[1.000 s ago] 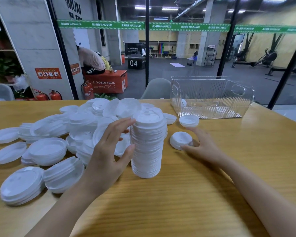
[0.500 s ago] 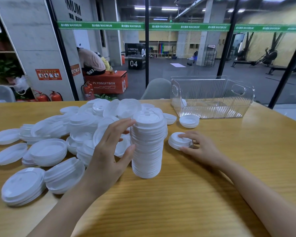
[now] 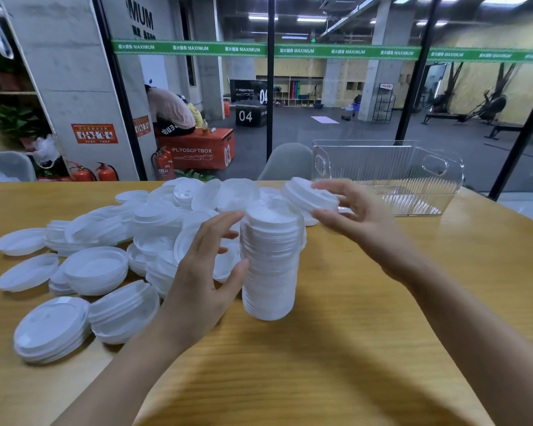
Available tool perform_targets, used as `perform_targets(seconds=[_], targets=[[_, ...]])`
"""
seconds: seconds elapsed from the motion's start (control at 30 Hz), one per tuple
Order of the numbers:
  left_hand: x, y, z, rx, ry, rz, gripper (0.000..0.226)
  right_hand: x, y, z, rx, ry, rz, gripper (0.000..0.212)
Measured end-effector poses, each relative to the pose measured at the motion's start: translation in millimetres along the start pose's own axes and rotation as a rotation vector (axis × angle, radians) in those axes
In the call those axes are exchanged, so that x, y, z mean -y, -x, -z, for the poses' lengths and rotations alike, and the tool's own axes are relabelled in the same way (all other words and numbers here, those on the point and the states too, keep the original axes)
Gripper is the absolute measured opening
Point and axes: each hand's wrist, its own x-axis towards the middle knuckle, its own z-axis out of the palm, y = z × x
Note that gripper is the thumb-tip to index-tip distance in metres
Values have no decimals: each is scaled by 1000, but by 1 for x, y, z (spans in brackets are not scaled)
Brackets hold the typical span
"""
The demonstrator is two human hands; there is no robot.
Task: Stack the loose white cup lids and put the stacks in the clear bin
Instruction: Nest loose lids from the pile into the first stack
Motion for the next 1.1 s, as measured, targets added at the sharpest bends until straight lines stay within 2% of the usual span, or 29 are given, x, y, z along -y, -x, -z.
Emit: perform_targets(seconds=[0.27, 0.7, 0.87, 1.1], targets=[[2, 0, 0, -40, 4, 26, 60, 28, -14, -19, 214, 172, 51, 35], [1, -2, 2, -4, -7, -23, 58, 27, -8, -26, 225, 193, 104, 37], [1, -1, 3, -13, -16, -11, 58, 23, -1, -21, 179, 222, 84, 66], [-13, 36, 3, -32, -3, 233, 57, -2, 44, -11, 138, 233, -77, 85]])
